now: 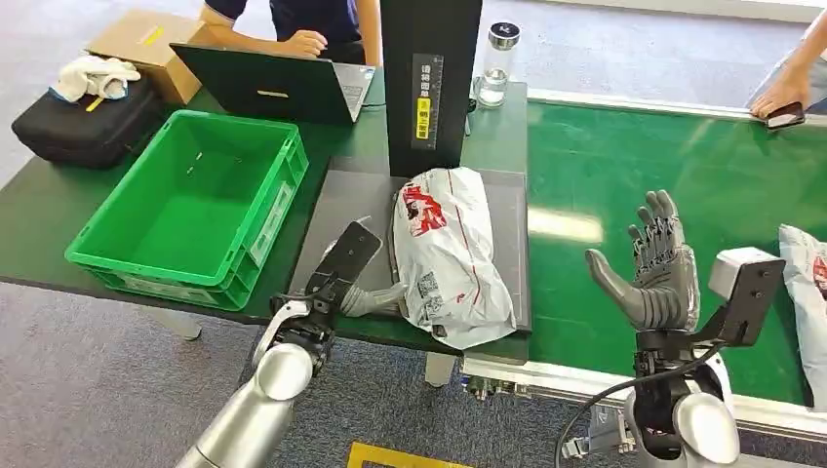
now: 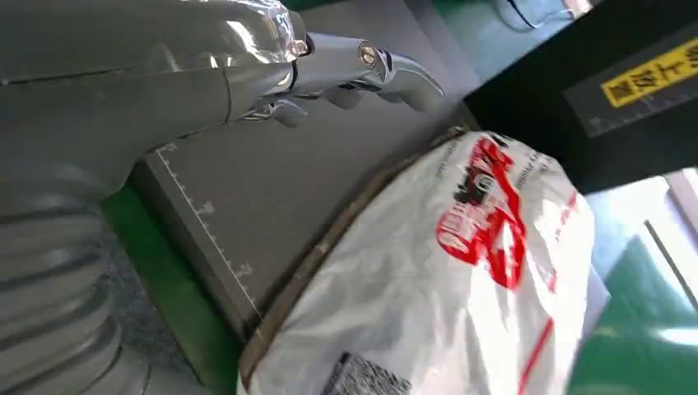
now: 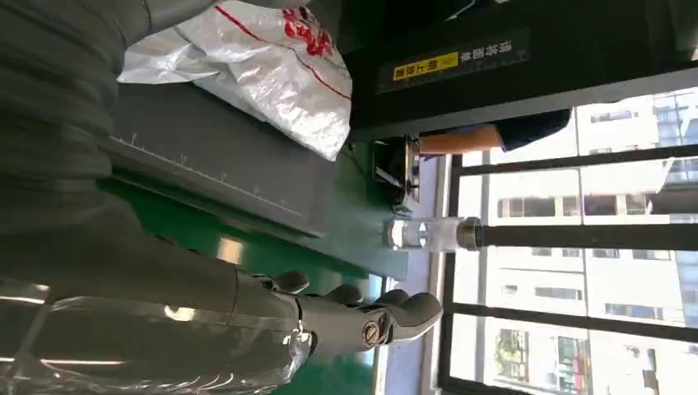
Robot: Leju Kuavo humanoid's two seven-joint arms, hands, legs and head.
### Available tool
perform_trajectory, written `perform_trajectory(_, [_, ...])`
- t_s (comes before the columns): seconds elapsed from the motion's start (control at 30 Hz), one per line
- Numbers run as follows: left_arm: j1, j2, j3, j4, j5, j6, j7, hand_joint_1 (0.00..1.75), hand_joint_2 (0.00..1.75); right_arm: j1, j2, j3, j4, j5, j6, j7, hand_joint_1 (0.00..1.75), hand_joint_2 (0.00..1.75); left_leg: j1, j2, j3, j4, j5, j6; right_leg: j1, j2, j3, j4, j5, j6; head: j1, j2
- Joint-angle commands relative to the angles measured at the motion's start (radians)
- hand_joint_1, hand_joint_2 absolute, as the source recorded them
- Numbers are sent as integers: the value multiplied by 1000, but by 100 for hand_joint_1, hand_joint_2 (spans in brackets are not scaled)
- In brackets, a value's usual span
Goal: Moved the parcel from conveyor to table for the left to box.
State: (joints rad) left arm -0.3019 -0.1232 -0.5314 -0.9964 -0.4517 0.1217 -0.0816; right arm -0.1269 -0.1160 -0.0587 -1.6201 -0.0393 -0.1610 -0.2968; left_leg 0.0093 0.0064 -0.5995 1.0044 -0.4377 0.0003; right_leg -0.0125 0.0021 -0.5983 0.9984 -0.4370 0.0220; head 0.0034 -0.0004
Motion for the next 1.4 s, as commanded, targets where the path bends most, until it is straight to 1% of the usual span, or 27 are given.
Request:
perform_trajectory(0.03, [-34, 59, 16, 20, -83, 2, 62, 0, 175, -8, 49, 28, 33, -37, -2, -18, 0, 175, 0, 2, 3, -1, -1, 0, 0, 2, 2, -1, 0, -1, 0, 0])
perform_trajectory(0.07, [-29, 60, 20, 16, -89, 2, 64, 0, 175, -5, 53, 32, 33, -37, -2, -18, 0, 175, 0, 2, 6, -3, -1, -1, 1, 2, 5, -2, 0, -2, 0, 0])
perform_trajectory(0.17, [-11, 60, 31, -3, -105, -1, 75, 0, 175, -22, 70, 40, 44, -36, -5, -18, 0, 175, 0, 2, 3, -1, -1, -1, 1, 2, 2, -1, 0, -1, 0, 0])
perform_trajectory(0.27, [9, 58, 28, -24, -135, -18, 95, 0, 175, -40, 76, 42, 50, -35, -7, -16, 0, 175, 0, 4, 6, -3, -1, -1, 0, 4, 4, -2, 0, -2, 0, 0])
perform_trajectory(0.33, [19, 48, 26, -19, -160, -38, 102, 0, 175, -37, 85, 34, 31, -38, -11, -26, 0, 175, 0, 2, 2, -1, -1, 0, 0, 2, 1, -1, 0, -1, 0, 0])
perform_trajectory(0.37, [20, 46, 24, -17, -161, -39, 102, 0, 175, -38, 85, 34, 28, -38, -11, -25, 0, 175, 0, 3, 4, -2, -1, 0, 0, 3, 3, -1, 0, -1, 0, 0])
perform_trajectory(0.4, [18, 36, 14, 4, -175, -53, 96, 0, 175, -31, 90, 27, 8, -16, -36, -41, 0, 175, 0, 3, 6, -2, -1, 0, 0, 3, 5, -2, -1, -2, 0, 0])
perform_trajectory(0.43, [17, 30, 9, 13, -178, -58, 94, 0, 175, -24, 91, 22, -2, -8, -50, -47, 0, 175, 0, 2, 3, -1, -1, 0, 0, 2, 2, -1, -1, -1, 0, 0])
perform_trajectory(0.47, [17, 25, 5, 18, -180, -59, 92, 0, 175, -18, 88, 21, -9, -9, -50, -46, 0, 175, 0, 1, 5, -2, -1, 0, 0, 1, 4, -1, -1, -1, 0, 0])
perform_trajectory(0.53, [15, 15, -5, 33, -184, -64, 89, 0, 175, -6, 83, 10, -21, -4, -67, -55, 0, 175, 0, -1, 3, -1, -1, 0, 0, -1, 2, -1, -1, -1, 0, 0])
perform_trajectory(0.57, [16, 14, -7, 34, -185, -64, 88, 0, 175, -4, 80, 7, -21, -5, -68, -56, 0, 175, 0, -1, 4, -2, -1, 0, 0, -1, 4, -1, -1, -1, 0, 0])
perform_trajectory(0.63, [16, 14, -7, 34, -185, -64, 88, 0, 175, -4, 80, 7, -21, -5, -68, -56, 0, 175, 0, 0, 2, -1, -1, 0, 0, 0, 2, -1, -1, -1, 0, 0])
perform_trajectory(0.67, [14, 16, -6, 34, -185, -64, 88, 0, 175, -4, 81, 7, -20, -5, -68, -56, 0, 175, 0, 0, 5, -2, -1, 0, 0, 0, 5, -2, -1, -1, 0, 0])
perform_trajectory(0.77, [14, 16, -6, 34, -185, -64, 88, 0, 175, -4, 81, 7, -20, -5, -68, -56, 0, 175, 0, 0, 1, -1, 0, 0, 0, 0, 1, -1, -1, 0, 0, 0])
perform_trajectory(0.8, [14, 16, -6, 34, -185, -64, 88, 0, 175, -4, 81, 7, -20, -5, -68, -56, 0, 175, 0, -1, 5, -2, 0, 0, 0, -1, 4, -2, -1, -1, 0, 0])
perform_trajectory(0.97, [14, 16, -6, 34, -185, -64, 88, 0, 175, -4, 81, 7, -20, -5, -68, -56, 0, 175, 0, 0, 3, -1, 0, 0, 0, 0, 2, -1, -1, -1, 0, 0])
perform_trajectory(1.03, [19, 7, -13, 36, -183, -78, 75, 0, 175, 22, 70, -3, -31, 16, -130, -86, 0, 175, 0, 0, 3, -1, -1, 0, 0, 0, 2, -1, -1, -1, 0, 0])
perform_trajectory(1.17, [50, -6, -32, 12, -176, -88, 64, 0, 175, 64, 52, -38, -23, 46, -196, -105, 0, 175, 0, -4, 6, -3, -1, 0, 0, -4, 6, -2, -2, -1, 0, 0])
perform_trajectory(1.23, [62, -4, -42, -4, -159, -93, 53, 0, 175, 68, 52, -69, 23, 89, -245, -82, 0, 175, 0, -2, 3, -1, -1, 0, 0, -2, 4, -2, -2, 0, 0, 0])
perform_trajectory(1.27, [65, -5, -45, -9, -154, -94, 50, 0, 175, 74, 49, -83, 37, 87, -248, -78, 0, 175, 0, -2, 6, -3, -1, 0, 0, -2, 6, -3, -2, 0, 0, 0])
perform_trajectory(1.33, [69, -3, -51, -29, -133, -96, 46, 0, 175, 101, 46, -122, 84, 102, -256, -46, 0, 175, 0, -2, 3, -2, -1, 1, 0, -2, 4, -2, -2, 0, 0, 0])
perform_trajectory(1.37, [70, -2, -54, -37, -127, -96, 45, 0, 175, 123, 43, -138, 101, 128, -267, -37, 0, 175, 0, -4, 4, -2, -1, 1, 0, -4, 6, -3, -2, 0, 0, 0])
perform_trajectory(1.4, [72, 2, -59, -51, -113, -92, 50, 0, 175, 149, 56, -170, 111, 122, -254, -32, 0, 175, 0, -4, 4, -1, -1, 0, 1, -4, 5, -3, -2, 0, 0, 0])
